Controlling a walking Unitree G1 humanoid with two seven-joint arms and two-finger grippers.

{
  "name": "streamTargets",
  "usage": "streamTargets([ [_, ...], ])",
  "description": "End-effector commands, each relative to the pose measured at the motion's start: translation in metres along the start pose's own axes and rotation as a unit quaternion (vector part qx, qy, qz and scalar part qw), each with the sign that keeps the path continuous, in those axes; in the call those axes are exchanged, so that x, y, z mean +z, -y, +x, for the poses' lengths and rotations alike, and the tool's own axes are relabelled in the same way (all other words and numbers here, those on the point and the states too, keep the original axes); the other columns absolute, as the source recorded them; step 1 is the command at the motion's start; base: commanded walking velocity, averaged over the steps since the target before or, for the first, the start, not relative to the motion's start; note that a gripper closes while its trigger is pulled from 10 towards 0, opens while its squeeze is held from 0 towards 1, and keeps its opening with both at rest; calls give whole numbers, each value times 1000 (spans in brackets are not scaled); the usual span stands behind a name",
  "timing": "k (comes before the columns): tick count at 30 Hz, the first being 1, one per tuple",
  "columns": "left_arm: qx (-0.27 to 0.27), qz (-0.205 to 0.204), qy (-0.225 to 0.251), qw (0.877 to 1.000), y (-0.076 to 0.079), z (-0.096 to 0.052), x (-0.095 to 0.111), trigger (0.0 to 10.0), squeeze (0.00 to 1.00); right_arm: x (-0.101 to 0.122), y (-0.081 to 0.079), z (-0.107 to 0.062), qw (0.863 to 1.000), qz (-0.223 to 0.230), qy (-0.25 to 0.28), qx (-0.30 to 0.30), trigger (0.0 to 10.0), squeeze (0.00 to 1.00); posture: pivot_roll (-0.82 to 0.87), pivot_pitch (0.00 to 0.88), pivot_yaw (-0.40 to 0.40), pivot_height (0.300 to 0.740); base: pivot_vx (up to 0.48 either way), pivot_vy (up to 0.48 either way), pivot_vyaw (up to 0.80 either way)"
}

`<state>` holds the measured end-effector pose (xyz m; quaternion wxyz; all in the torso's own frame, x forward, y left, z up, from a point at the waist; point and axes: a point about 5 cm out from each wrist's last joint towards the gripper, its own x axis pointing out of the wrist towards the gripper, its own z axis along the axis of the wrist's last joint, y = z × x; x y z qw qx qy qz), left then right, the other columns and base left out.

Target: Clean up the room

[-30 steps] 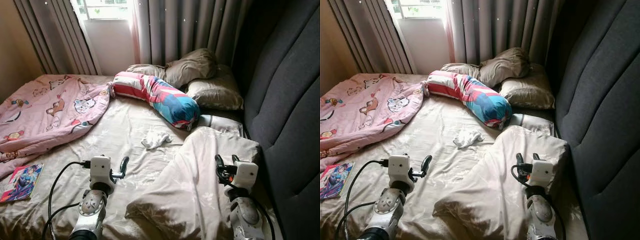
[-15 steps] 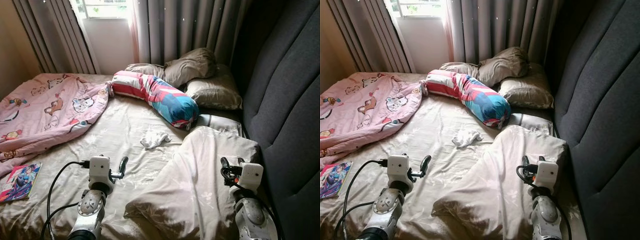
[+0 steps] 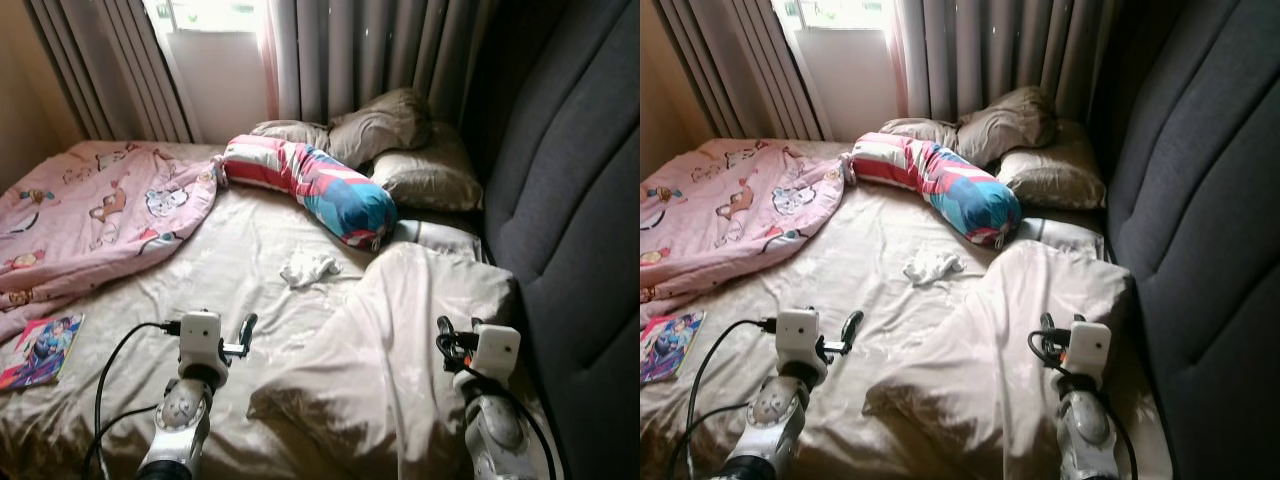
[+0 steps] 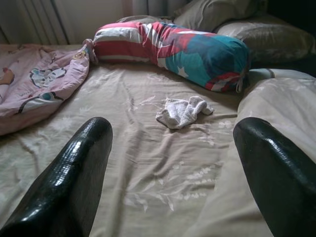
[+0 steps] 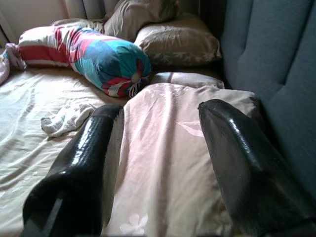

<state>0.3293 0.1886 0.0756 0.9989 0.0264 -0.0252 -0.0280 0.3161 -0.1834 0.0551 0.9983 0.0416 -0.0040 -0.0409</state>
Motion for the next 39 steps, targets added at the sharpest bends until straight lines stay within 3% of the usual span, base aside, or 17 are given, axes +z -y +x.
streamTargets([
  [1, -1, 4, -1, 1000, -1, 0, 0, 10000, 0, -1, -1, -1, 1000, 2, -2, -3, 10000, 0, -38, 65, 1, 655, 0, 0, 0],
  [39, -21, 13, 2, 1000, 6, 5, 5, 10000, 0, -10, -7, 1, 999, 12, -47, -4, 10000, 0, -30, 78, 5, 650, 0, 0, 0],
])
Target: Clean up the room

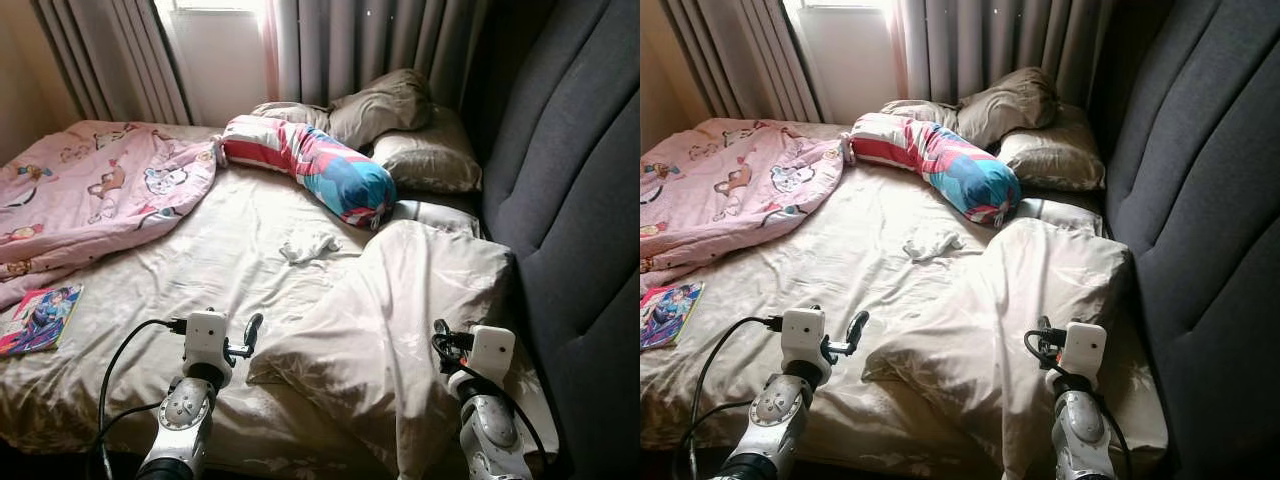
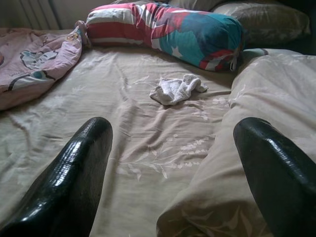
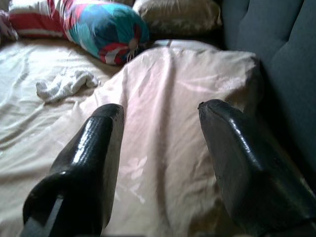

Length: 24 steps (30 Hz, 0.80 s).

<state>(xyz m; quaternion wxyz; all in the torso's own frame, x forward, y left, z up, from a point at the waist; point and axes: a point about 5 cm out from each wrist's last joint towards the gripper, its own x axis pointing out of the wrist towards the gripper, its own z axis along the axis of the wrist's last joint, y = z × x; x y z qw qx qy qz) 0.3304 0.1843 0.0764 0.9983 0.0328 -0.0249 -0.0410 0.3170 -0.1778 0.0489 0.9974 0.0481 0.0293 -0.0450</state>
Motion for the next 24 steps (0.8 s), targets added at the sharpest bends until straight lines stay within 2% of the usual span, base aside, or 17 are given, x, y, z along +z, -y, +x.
streamTargets([
  [1, -8, 7, 2, 1000, 1, 4, 4, 10000, 0, -3, -2, 1, 1000, 6, -14, 2, 10000, 0, -30, 78, 5, 650, 0, 0, 0],
  [4, -9, 7, 2, 1000, 2, 4, 4, 10000, 0, 0, -1, 0, 1000, 3, 4, 2, 10000, 0, -30, 78, 5, 635, 0, 0, 0],
  [24, -21, 6, 0, 1000, 7, 4, 3, 10000, 0, -4, -4, 0, 1000, 5, -13, 10, 10000, 0, -32, 61, 10, 635, 0, 0, 0],
])
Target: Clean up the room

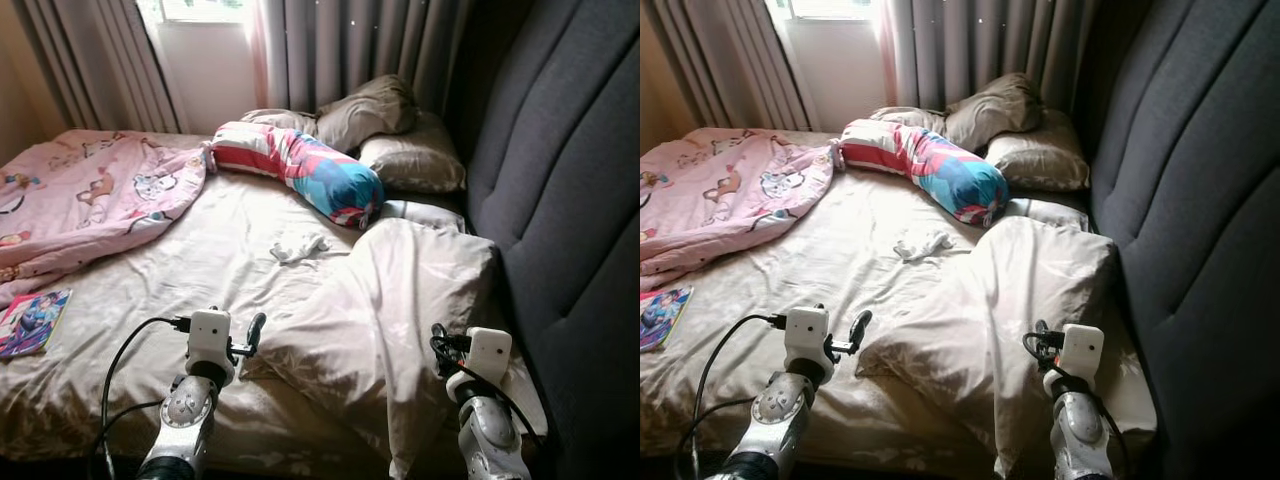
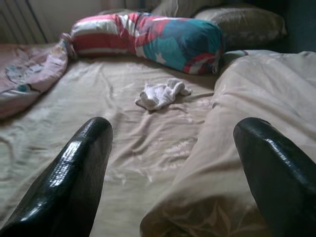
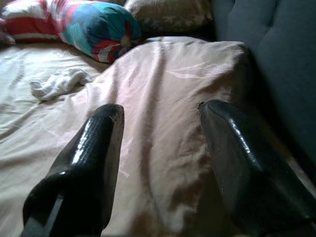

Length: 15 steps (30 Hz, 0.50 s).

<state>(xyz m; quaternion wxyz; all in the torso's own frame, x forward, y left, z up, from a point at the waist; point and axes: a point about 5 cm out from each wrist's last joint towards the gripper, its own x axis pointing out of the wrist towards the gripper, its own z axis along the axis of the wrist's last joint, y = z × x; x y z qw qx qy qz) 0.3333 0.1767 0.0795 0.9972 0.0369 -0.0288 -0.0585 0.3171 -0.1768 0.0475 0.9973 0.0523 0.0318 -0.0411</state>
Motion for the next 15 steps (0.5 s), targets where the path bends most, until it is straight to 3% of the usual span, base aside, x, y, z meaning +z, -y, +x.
streamTargets([
  [1, -4, 2, -4, 1000, 0, 0, 0, 10000, 0, -3, -3, 0, 1000, 1, -11, 6, 10000, 0, -32, 61, 11, 635, 0, 0, 0],
  [15, -11, 1, -6, 1000, 1, 2, 1, 10000, 0, -18, 1, -4, 997, -1, -69, 19, 10000, 0, -31, 61, 12, 635, 0, 0, 0],
])
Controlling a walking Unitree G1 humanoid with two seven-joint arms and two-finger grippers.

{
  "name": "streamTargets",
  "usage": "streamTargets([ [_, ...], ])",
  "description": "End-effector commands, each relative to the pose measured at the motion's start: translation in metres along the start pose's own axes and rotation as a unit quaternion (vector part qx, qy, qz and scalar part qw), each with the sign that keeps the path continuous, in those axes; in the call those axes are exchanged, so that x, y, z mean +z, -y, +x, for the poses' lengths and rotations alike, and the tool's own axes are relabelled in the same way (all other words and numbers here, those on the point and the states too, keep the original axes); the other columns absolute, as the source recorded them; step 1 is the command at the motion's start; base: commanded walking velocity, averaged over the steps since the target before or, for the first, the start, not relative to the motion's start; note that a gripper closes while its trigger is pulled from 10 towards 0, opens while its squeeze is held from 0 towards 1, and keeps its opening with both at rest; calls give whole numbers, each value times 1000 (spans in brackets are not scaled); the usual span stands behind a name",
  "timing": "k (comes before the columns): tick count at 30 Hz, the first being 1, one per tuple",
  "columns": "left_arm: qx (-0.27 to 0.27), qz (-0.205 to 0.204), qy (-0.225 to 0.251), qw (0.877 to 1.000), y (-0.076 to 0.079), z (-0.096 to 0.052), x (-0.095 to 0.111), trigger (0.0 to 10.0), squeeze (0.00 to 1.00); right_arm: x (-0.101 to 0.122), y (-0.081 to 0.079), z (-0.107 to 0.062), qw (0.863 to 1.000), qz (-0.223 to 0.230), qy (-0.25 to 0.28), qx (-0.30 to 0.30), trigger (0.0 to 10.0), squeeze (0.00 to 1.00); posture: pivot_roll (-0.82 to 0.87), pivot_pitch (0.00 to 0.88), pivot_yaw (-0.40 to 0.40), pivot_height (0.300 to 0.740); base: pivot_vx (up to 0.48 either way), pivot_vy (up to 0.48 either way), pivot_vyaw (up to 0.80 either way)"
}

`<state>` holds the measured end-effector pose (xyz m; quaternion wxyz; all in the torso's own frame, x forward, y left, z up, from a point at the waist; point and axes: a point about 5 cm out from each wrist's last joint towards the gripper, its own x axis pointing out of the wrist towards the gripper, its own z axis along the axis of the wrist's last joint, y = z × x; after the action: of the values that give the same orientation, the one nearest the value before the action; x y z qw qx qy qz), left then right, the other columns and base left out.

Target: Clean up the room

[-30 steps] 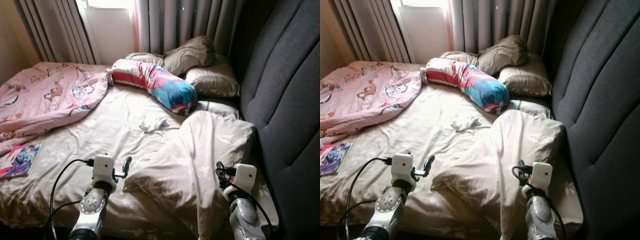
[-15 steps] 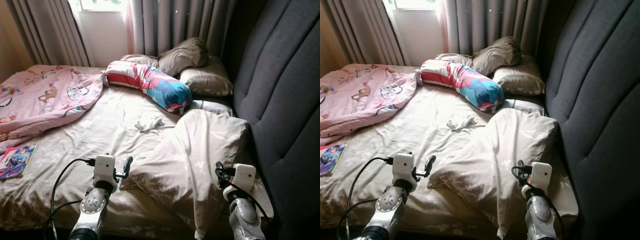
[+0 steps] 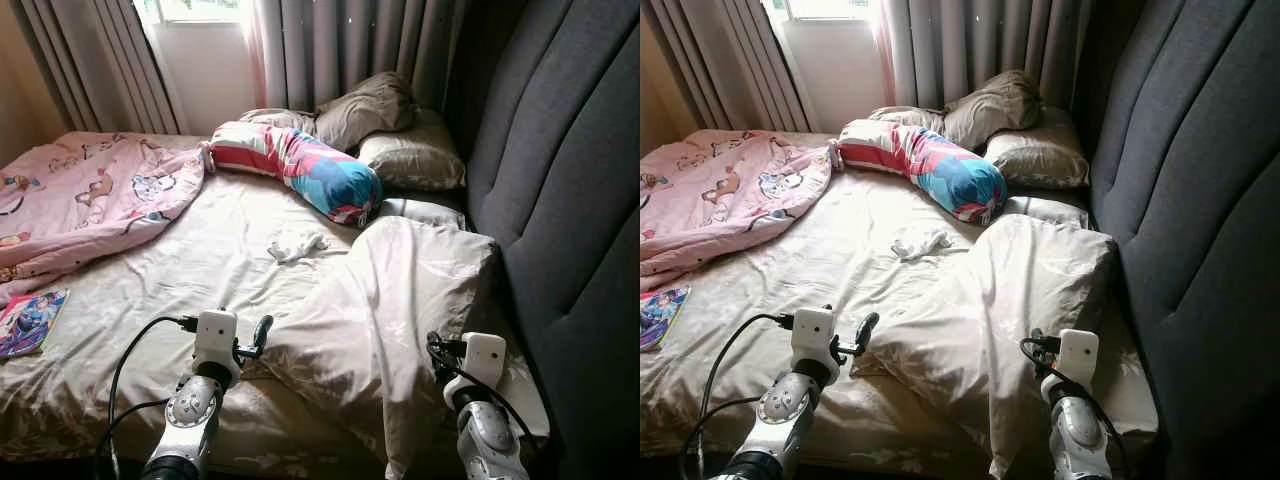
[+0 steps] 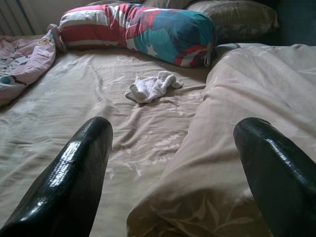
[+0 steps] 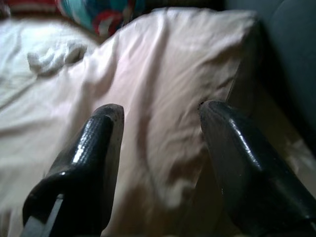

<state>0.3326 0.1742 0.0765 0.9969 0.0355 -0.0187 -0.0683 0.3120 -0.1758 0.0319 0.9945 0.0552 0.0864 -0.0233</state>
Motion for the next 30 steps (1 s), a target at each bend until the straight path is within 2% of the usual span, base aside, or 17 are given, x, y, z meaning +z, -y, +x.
streamTargets([
  [1, -1, 4, 3, 1000, -2, 3, 4, 10000, 0, -5, 2, -1, 1000, 0, -20, 3, 10000, 0, -30, 63, 12, 635, 0, 0, 0],
  [6, 0, 5, 2, 1000, -3, 2, 4, 10000, 0, -11, 8, -1, 998, 1, -56, -6, 10000, 0, -29, 64, 12, 635, 0, 0, 0],
  [13, 0, 5, 3, 1000, -3, 2, 4, 10000, 0, -20, 19, -4, 993, -20, -108, -35, 10000, 0, -29, 65, 11, 635, 257, 0, 0],
  [17, 0, 5, 3, 1000, -2, 2, 4, 10000, 0, -29, 22, -11, 992, -9, -116, -38, 10000, 0, -29, 66, 11, 635, 291, 0, 0],
  [28, 1, 5, 7, 1000, -3, 3, 6, 10000, 0, -29, 16, -10, 993, 9, -116, -18, 10000, 0, -28, 73, 13, 635, 343, 0, 0],
  [30, 0, 6, 6, 1000, -3, 3, 6, 10000, 0, -31, 15, -10, 992, 11, -122, -16, 10000, 0, -25, 75, 13, 635, 0, 0, 0],
])
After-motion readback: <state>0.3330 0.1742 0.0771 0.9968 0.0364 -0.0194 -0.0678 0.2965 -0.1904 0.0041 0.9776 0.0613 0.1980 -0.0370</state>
